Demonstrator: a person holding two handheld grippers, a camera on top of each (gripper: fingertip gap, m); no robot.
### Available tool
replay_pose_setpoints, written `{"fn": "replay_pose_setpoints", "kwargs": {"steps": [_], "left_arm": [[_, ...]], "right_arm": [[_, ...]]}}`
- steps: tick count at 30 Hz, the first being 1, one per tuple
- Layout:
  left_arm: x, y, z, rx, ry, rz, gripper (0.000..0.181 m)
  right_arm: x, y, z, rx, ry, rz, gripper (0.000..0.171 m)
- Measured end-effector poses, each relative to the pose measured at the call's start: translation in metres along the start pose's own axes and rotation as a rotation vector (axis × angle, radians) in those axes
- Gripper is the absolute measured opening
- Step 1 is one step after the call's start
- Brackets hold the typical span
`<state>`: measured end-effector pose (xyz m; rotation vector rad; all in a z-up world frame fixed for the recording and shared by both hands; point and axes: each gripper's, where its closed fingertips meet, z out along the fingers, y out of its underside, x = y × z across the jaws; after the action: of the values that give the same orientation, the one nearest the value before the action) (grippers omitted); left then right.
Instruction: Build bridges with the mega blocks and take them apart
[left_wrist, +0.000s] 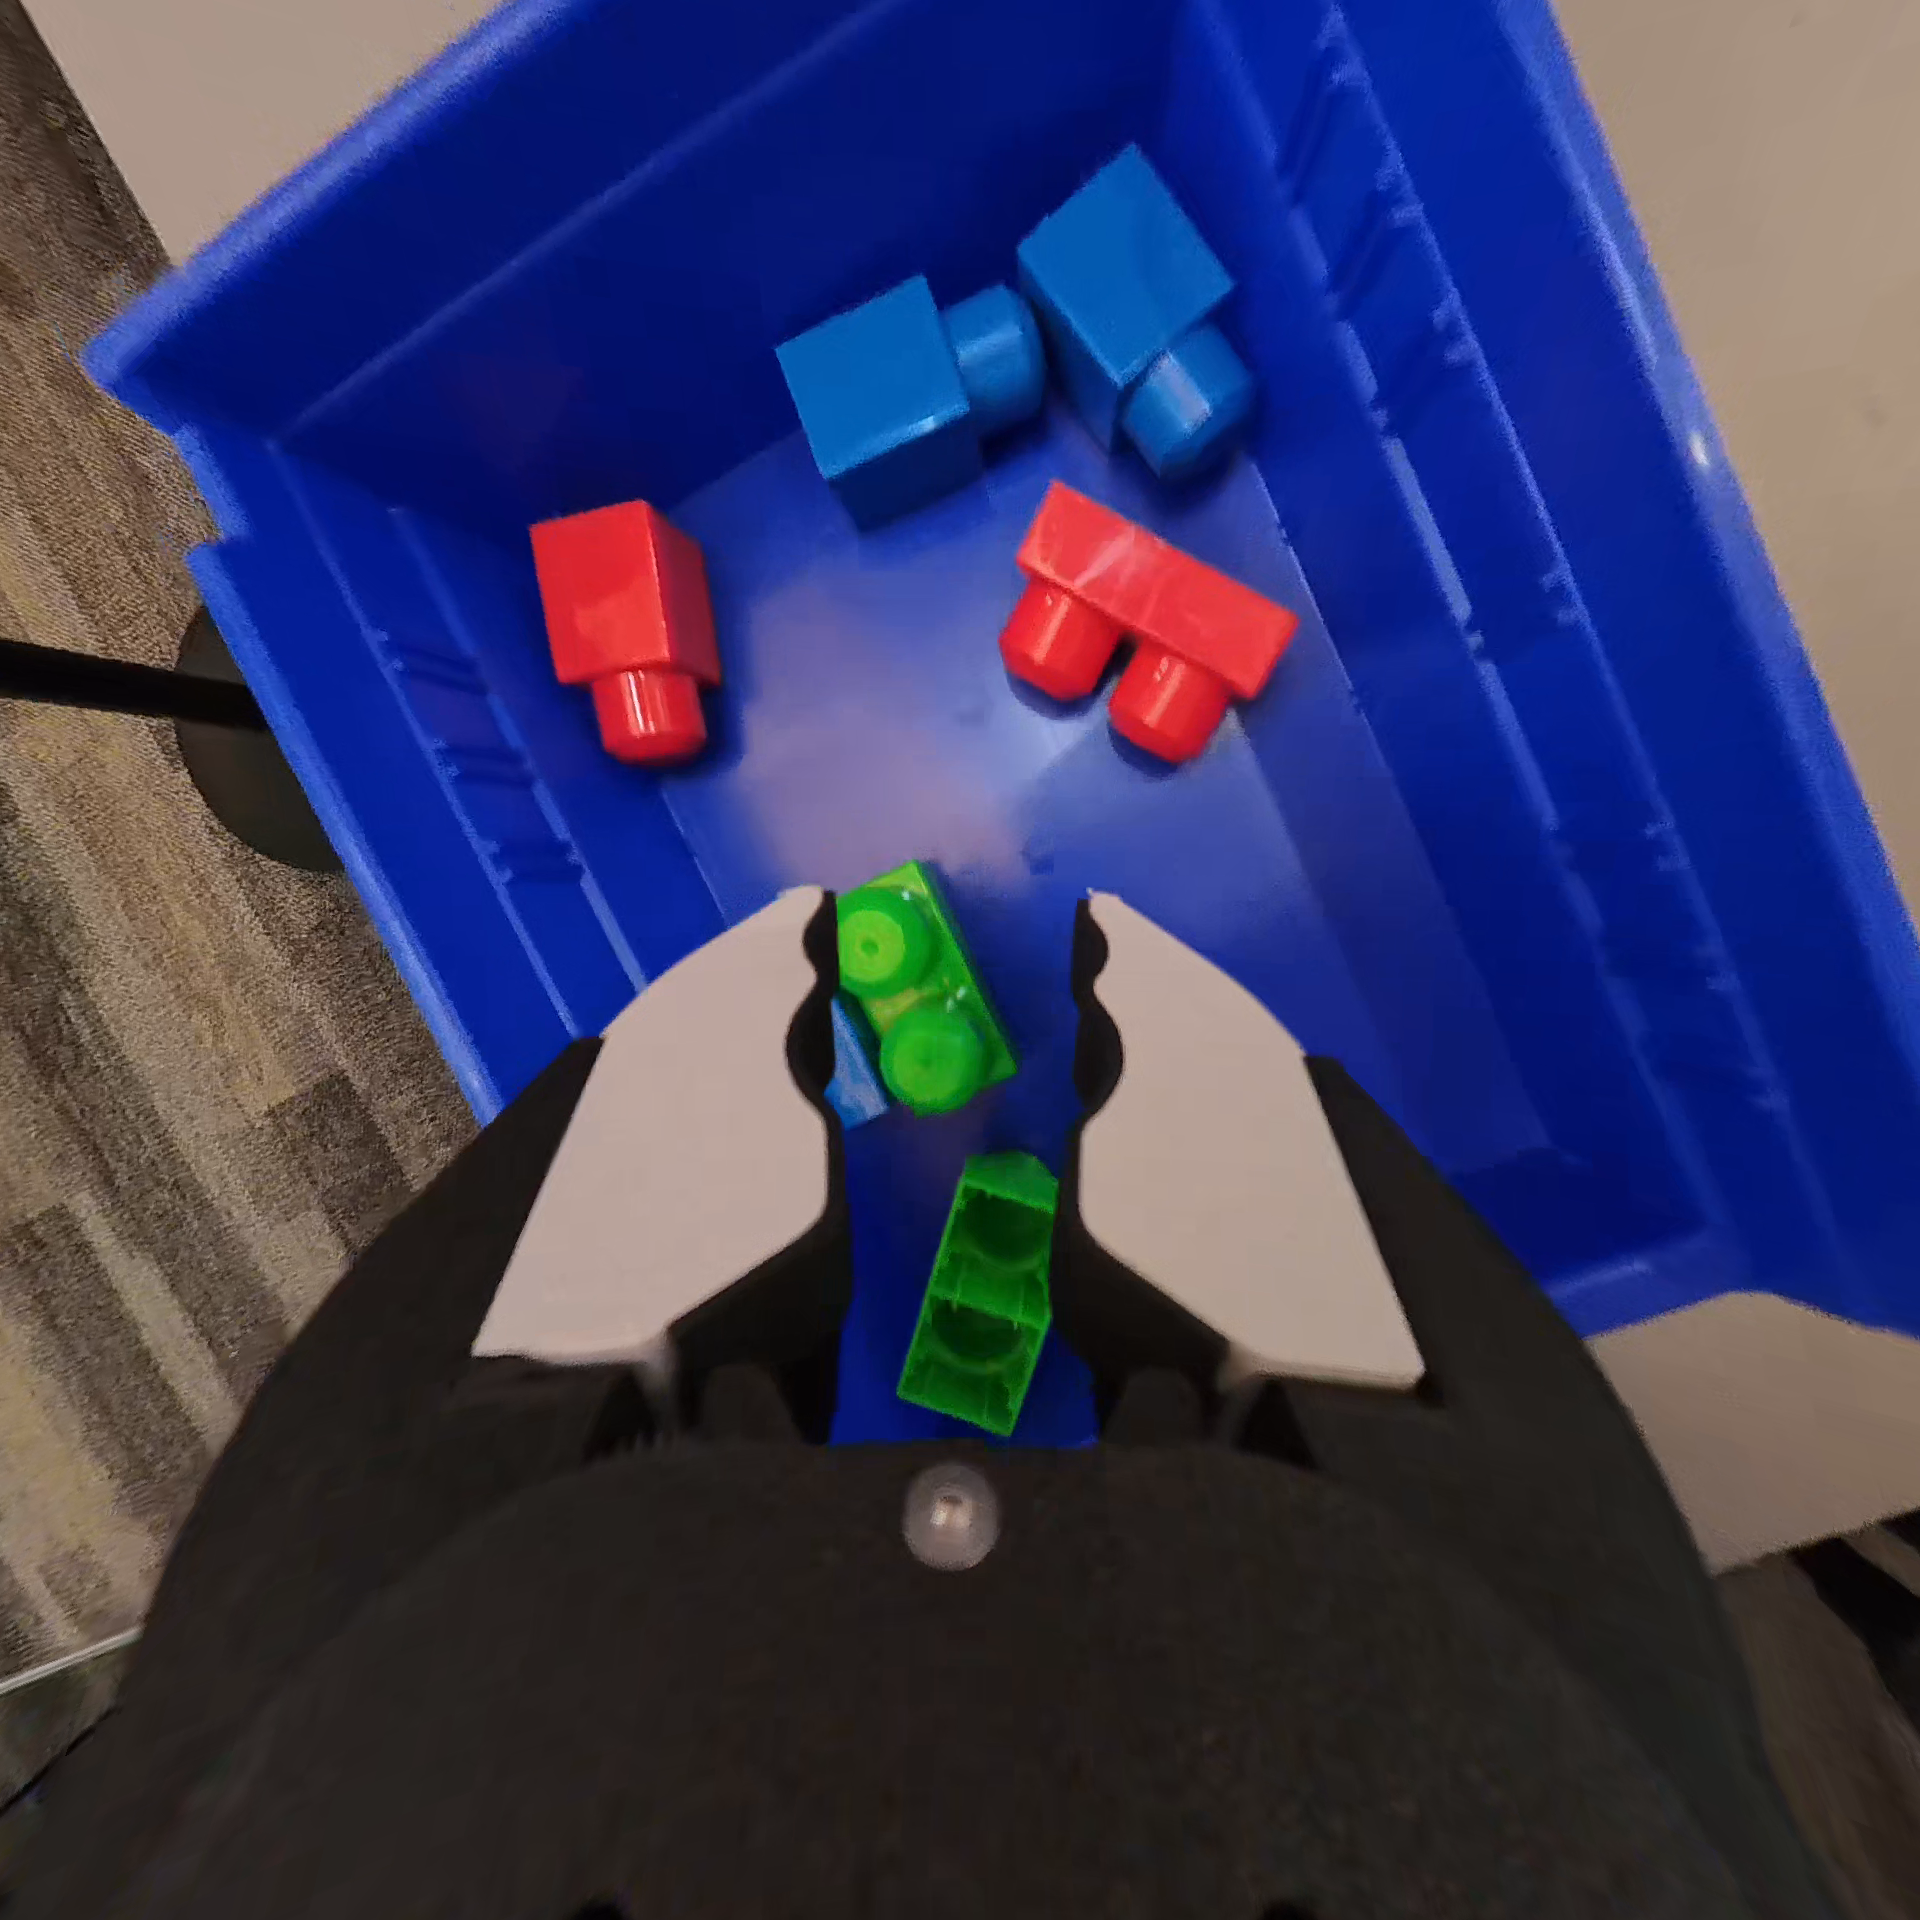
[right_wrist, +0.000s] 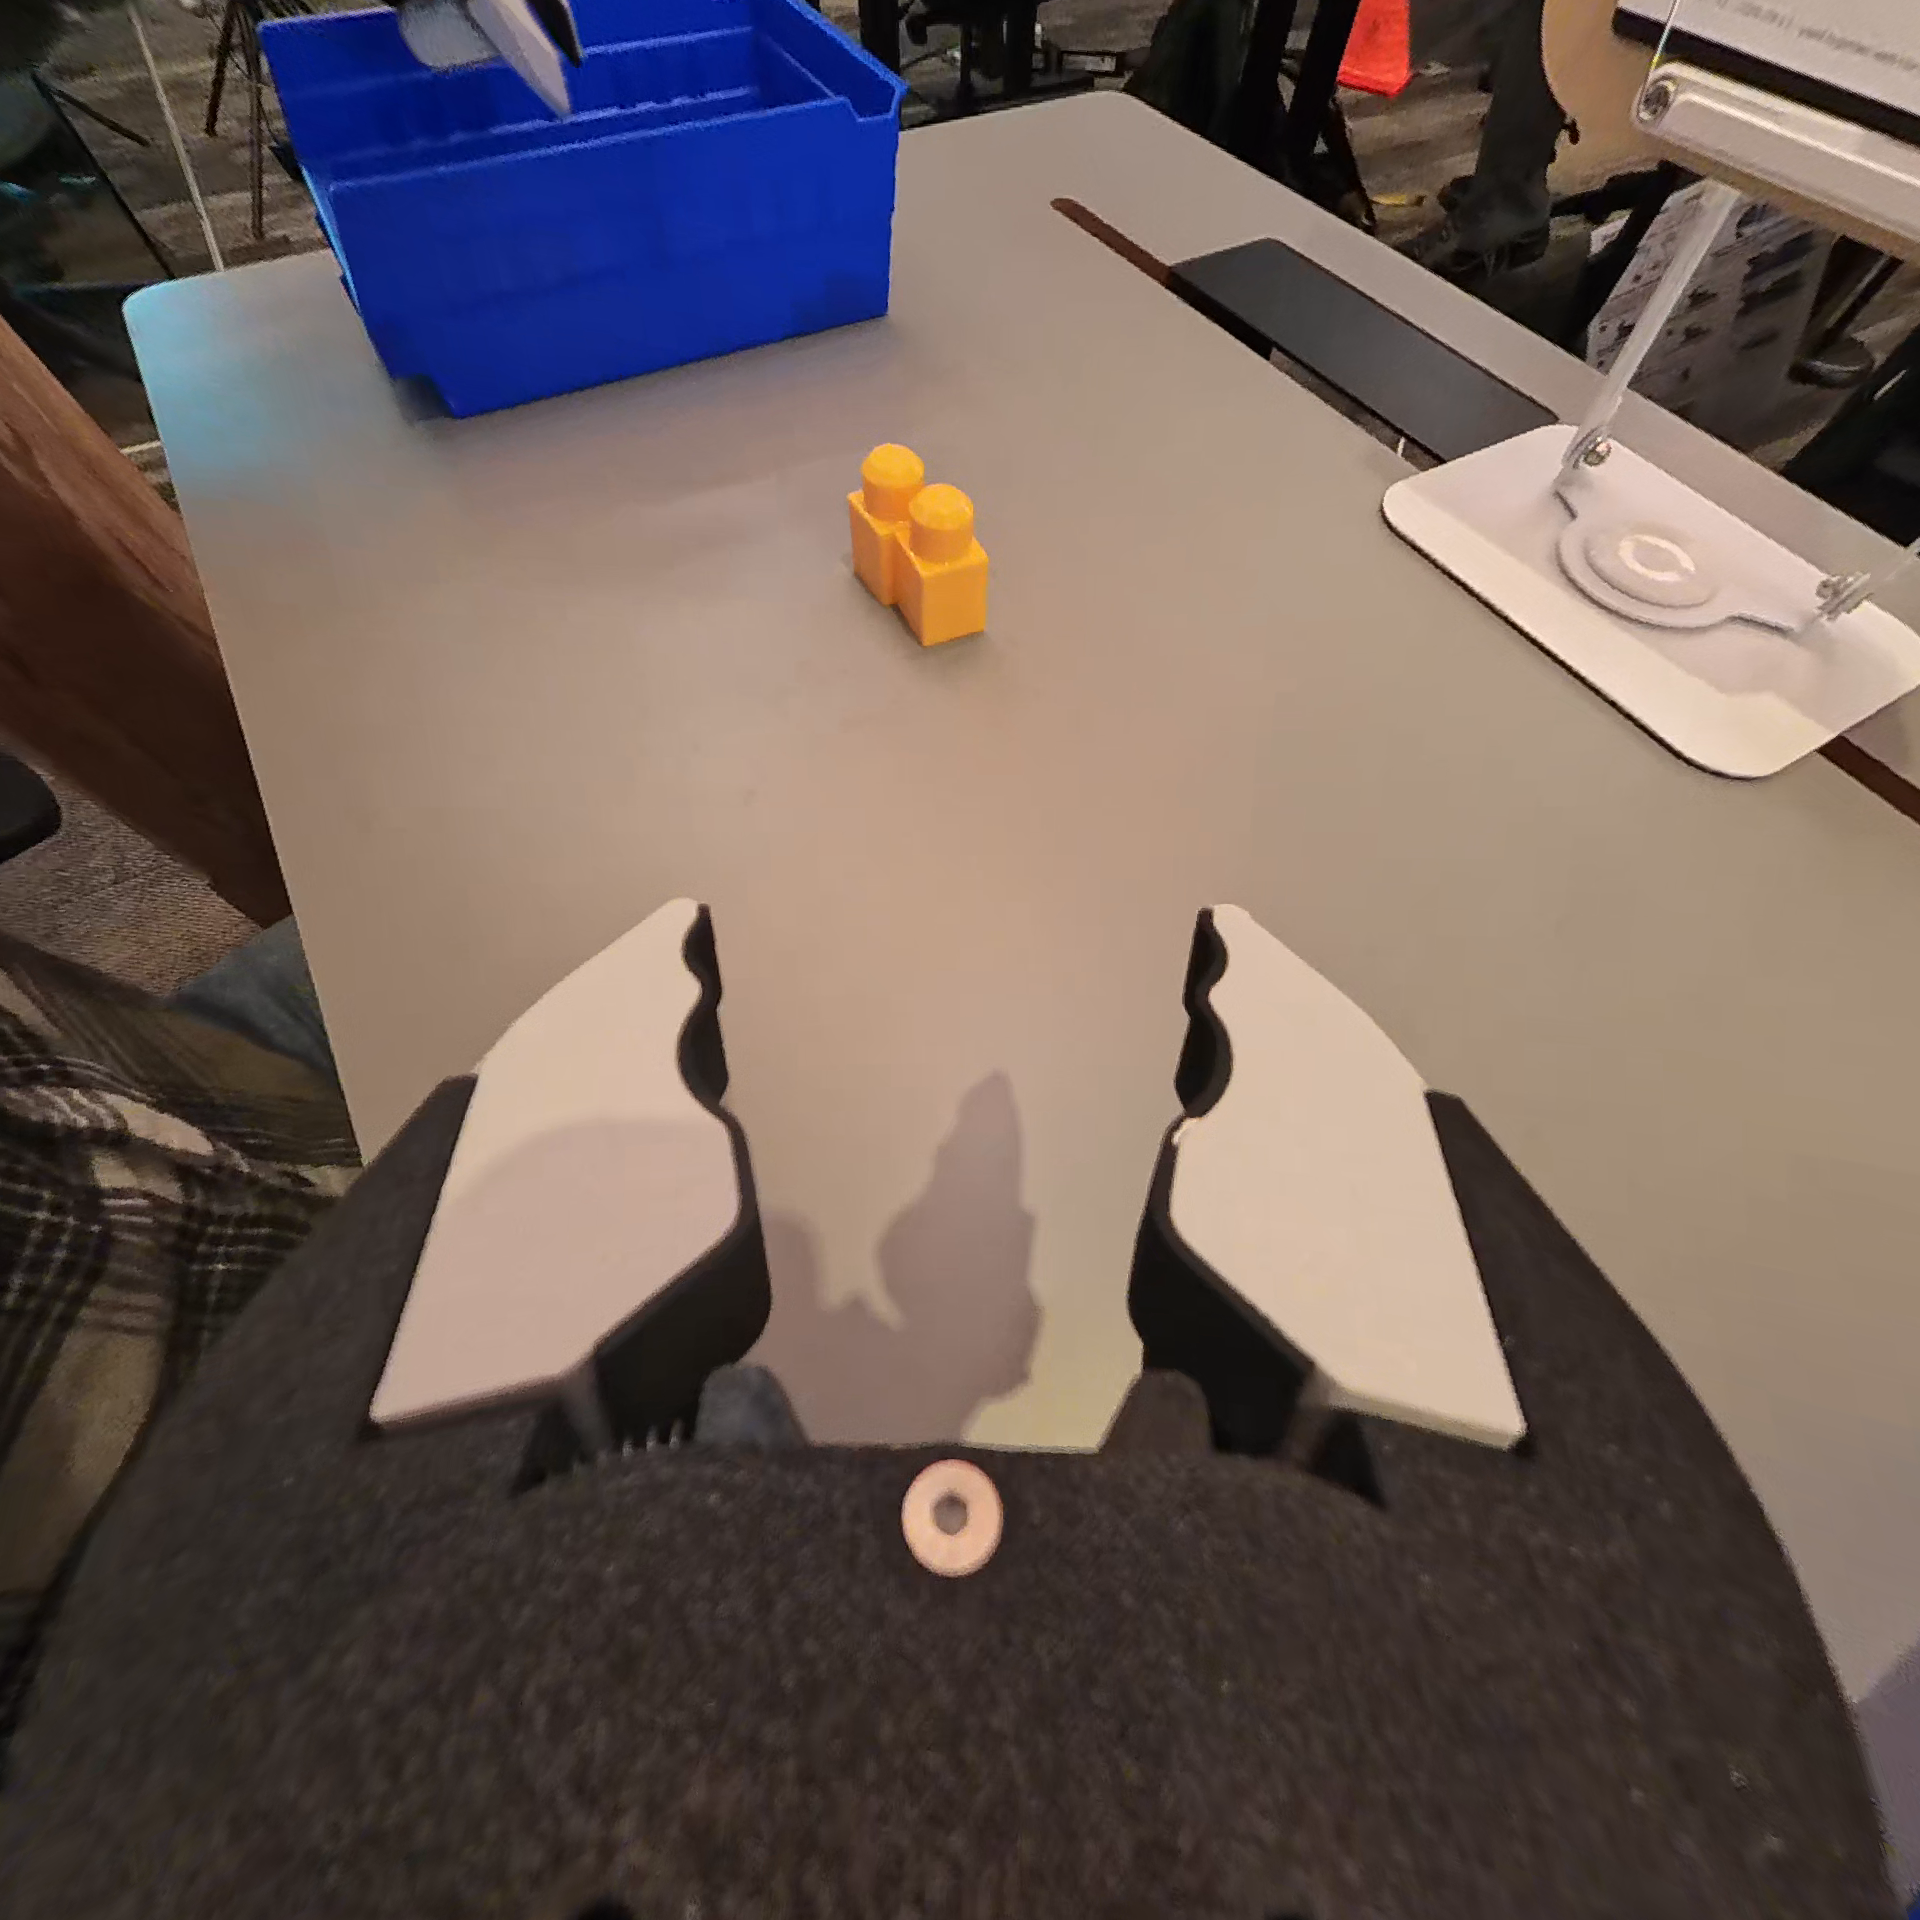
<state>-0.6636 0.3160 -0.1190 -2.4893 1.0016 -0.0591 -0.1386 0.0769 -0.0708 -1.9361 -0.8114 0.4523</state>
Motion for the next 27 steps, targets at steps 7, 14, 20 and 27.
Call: {"fn": "replay_pose_setpoints", "kwargs": {"steps": [7, 14, 20, 27], "left_arm": [[0.004, -0.028, 0.027, 0.036, 0.062, 0.067, 0.043], [0.037, -0.037, 0.052, 0.011, 0.145, 0.266, 0.045], [0.046, -0.012, 0.049, -0.114, 0.262, 0.200, 0.054], [0.063, -0.022, 0.058, -0.017, 0.325, -0.087, 0.069]], "right_arm": [[-0.005, -0.009, 0.005, 0.001, -0.012, -0.028, 0.085], [-0.003, -0.015, 0.013, -0.013, -0.028, -0.045, 0.083], [-0.008, -0.014, 0.017, -0.029, -0.038, -0.072, 0.083], [-0.004, -0.020, 0.019, 0.010, -0.042, -0.073, 0.083]]}}
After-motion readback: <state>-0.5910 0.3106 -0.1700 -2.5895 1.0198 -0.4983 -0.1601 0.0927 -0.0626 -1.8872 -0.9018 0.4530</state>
